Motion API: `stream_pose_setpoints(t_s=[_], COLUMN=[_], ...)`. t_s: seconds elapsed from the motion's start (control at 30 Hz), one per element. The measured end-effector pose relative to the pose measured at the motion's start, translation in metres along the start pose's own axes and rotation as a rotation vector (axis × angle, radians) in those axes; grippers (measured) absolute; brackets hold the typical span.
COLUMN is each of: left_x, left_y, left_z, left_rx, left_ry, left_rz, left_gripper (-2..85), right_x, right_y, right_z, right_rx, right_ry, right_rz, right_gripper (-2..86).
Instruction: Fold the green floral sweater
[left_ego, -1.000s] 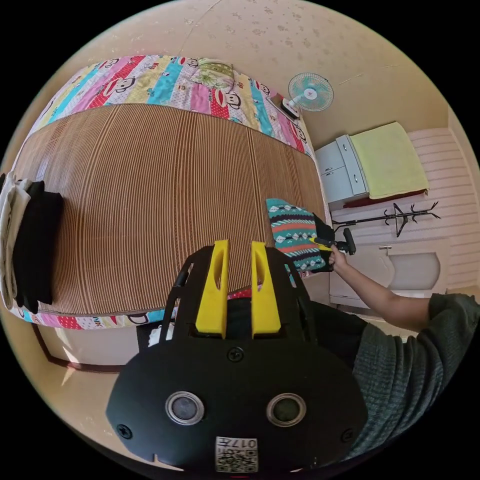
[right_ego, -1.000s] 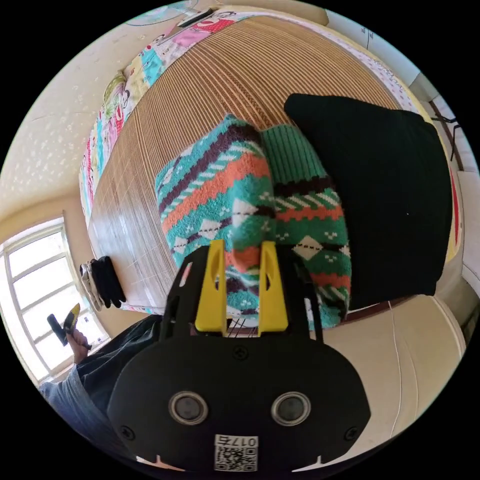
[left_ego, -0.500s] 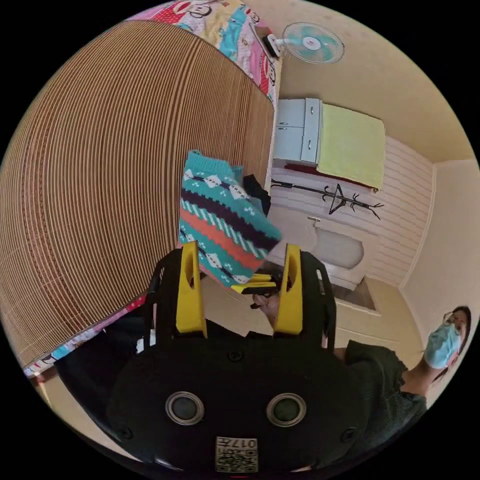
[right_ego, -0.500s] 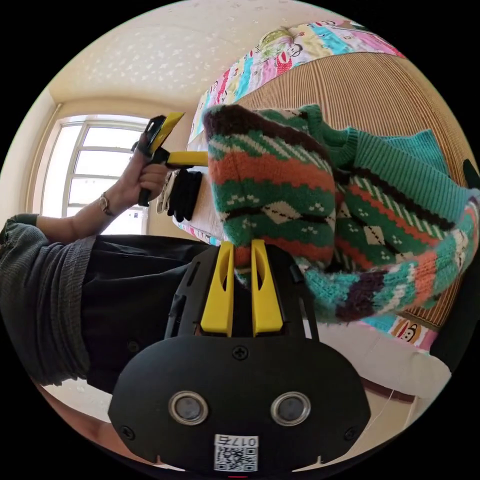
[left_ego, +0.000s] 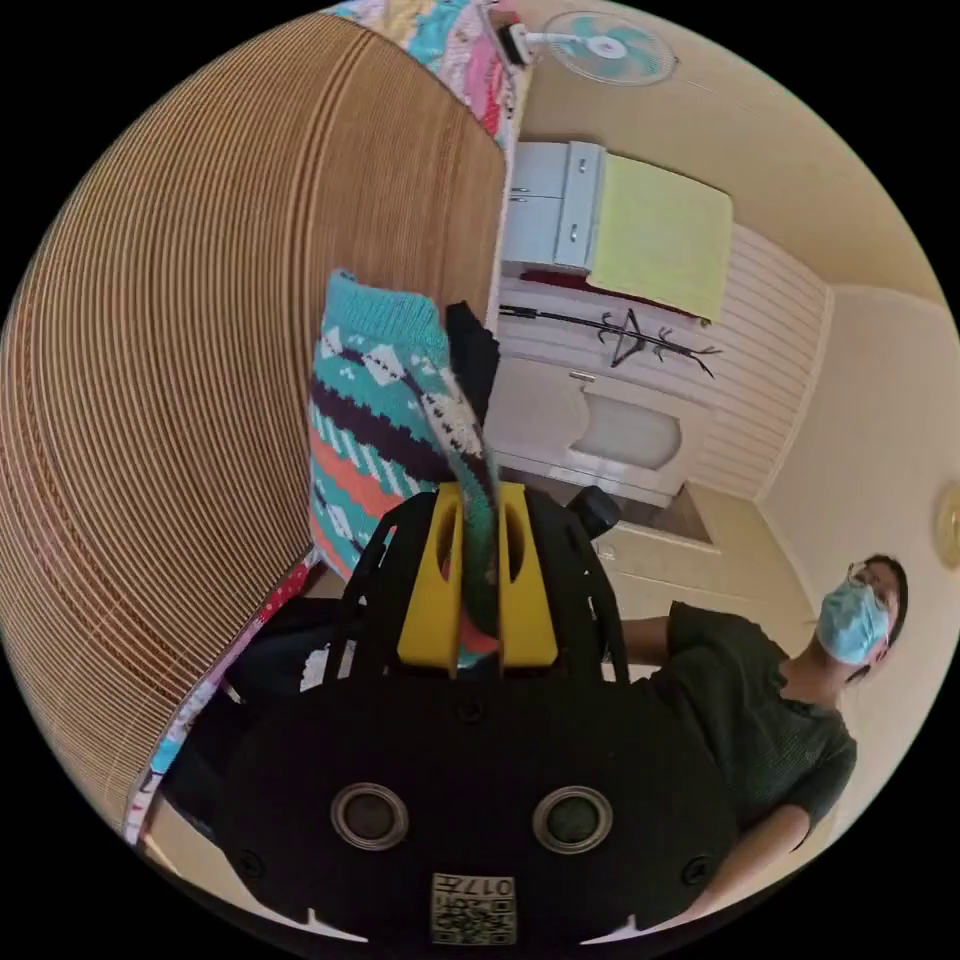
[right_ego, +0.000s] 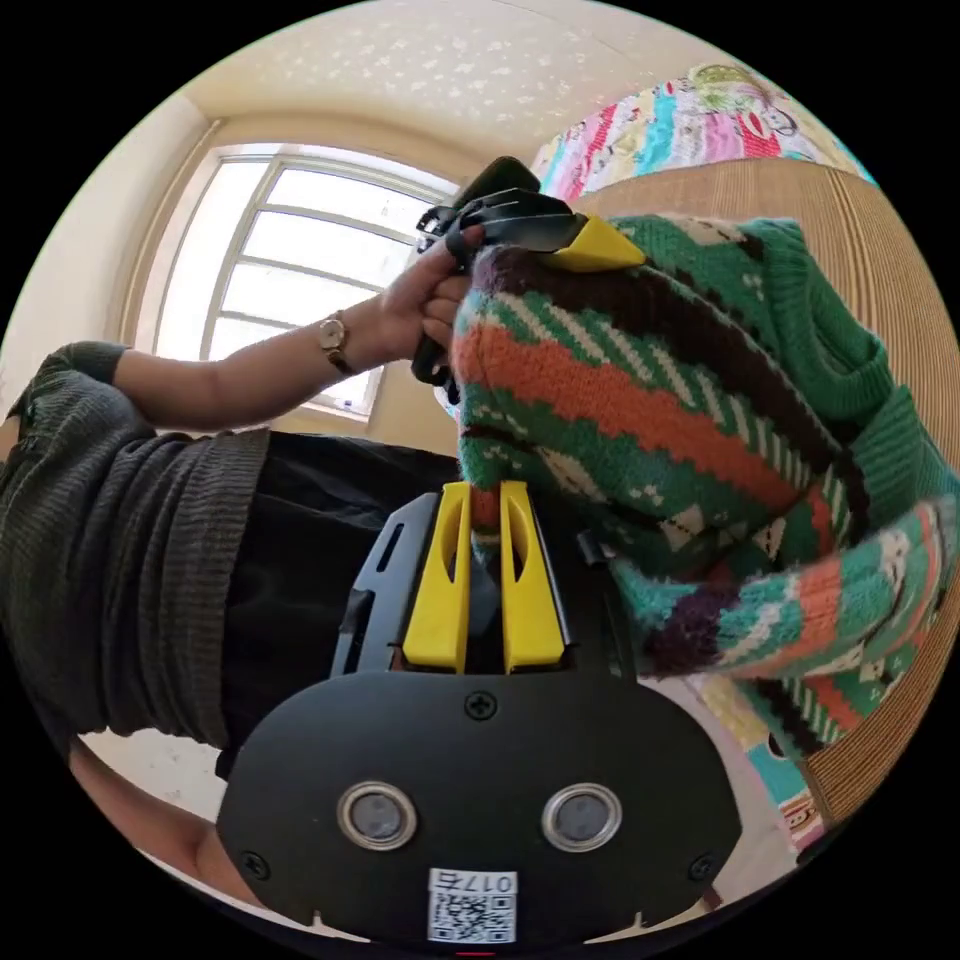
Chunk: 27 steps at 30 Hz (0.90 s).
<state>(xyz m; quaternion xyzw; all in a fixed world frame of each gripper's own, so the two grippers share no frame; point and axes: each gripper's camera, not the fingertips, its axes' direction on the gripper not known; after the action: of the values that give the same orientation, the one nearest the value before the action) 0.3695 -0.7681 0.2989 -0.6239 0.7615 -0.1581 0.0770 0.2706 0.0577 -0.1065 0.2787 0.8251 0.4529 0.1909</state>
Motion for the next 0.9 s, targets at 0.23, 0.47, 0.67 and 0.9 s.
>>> stream_pose_setpoints(t_s=[0.23, 0.47, 0.67, 0.9], left_x=[0.11, 0.201, 0.254, 0.282], left_y=[0.105, 0.264, 0.408, 0.496], left_z=[-0.093, -0.21, -0.287, -0.334], left_rx=[0.038, 0.12, 0.24, 0.296], left_ry=[0.205, 0.607, 0.688, 0.921], left_rz=[0.621, 1.239, 1.63, 1.809], left_gripper=[5.6, 5.5, 5.3, 5.3], right_x=[-0.114, -0.265, -0.332, -0.354], right_y=[-0.018, -0.018, 0.048, 0.115], right_z=[0.009, 0.057, 0.047, 0.014], right_rx=[0.17, 0.165, 0.328, 0.648], right_ry=[-0.322, -0.119, 0.218, 0.421], right_rz=[-0.419, -0.715, -0.733, -0.557], right_gripper=[2.7, 2.8, 3.1, 13.8])
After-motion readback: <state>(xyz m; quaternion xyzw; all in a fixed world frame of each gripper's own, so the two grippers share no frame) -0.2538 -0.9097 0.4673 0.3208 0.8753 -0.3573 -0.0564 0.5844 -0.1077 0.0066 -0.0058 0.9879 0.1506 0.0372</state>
